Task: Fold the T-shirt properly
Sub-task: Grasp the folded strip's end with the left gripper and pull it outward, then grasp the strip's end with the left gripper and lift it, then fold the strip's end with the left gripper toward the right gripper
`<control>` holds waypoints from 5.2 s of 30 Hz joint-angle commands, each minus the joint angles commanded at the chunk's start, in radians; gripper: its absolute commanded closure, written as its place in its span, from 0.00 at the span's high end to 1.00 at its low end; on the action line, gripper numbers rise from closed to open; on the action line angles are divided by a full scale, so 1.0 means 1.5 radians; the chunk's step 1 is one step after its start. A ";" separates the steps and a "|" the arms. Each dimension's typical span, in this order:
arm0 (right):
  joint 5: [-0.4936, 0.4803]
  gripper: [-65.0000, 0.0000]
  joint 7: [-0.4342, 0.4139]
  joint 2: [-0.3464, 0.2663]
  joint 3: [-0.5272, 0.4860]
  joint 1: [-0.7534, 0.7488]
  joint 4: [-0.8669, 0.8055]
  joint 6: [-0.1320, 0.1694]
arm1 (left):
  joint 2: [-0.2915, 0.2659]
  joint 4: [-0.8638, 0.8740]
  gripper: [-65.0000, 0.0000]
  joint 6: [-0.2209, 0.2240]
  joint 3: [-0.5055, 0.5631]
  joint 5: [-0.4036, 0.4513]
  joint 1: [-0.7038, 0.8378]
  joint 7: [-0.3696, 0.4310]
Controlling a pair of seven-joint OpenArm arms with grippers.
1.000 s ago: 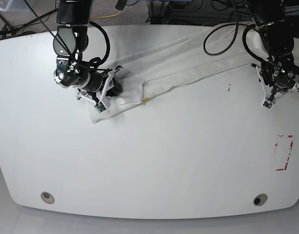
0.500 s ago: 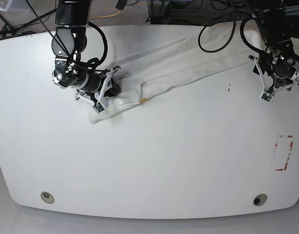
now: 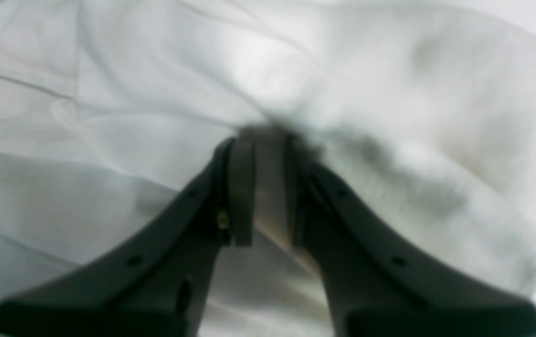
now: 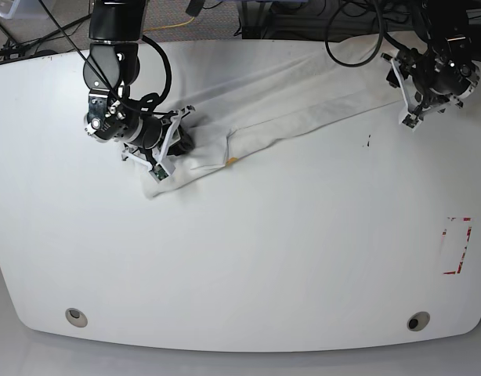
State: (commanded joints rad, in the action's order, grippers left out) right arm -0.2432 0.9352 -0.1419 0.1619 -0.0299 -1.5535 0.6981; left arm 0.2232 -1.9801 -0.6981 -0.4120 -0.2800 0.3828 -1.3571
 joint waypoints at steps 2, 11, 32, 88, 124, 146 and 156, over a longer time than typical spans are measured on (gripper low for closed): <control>0.000 0.17 0.000 0.000 0.000 0.000 0.000 0.000 | 0.006 0.000 0.40 0.000 0.000 -0.001 0.014 0.001; 0.000 0.17 0.000 0.000 0.000 0.000 0.000 0.000 | 0.056 -0.017 0.40 0.000 -0.043 -0.049 0.085 0.001; 0.000 0.17 0.000 0.000 -0.001 0.000 0.000 0.000 | 0.051 0.037 0.40 0.000 -0.072 -0.055 0.043 0.046; 0.006 0.17 0.004 0.090 0.218 -0.037 -0.119 0.000 | 0.075 0.227 0.73 0.000 -0.093 -0.135 -0.320 0.034; 0.006 0.17 0.004 0.090 0.218 -0.042 -0.119 0.000 | 0.134 0.528 0.75 0.000 -0.131 -0.255 -0.270 0.186; 0.006 0.17 0.004 0.090 0.218 -0.040 -0.117 0.000 | 0.056 0.144 0.10 0.000 -0.105 -0.237 -0.221 0.135; 0.006 0.17 0.004 0.090 0.218 -0.042 -0.087 0.000 | -0.013 0.011 0.10 0.000 0.049 -0.238 -0.228 0.098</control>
State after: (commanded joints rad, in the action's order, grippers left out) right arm -0.2340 0.9413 -0.0069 0.4887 -0.0928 -1.6840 0.6981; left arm 0.2033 -1.9632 -0.6981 -0.3383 -0.6375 0.0407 -1.2098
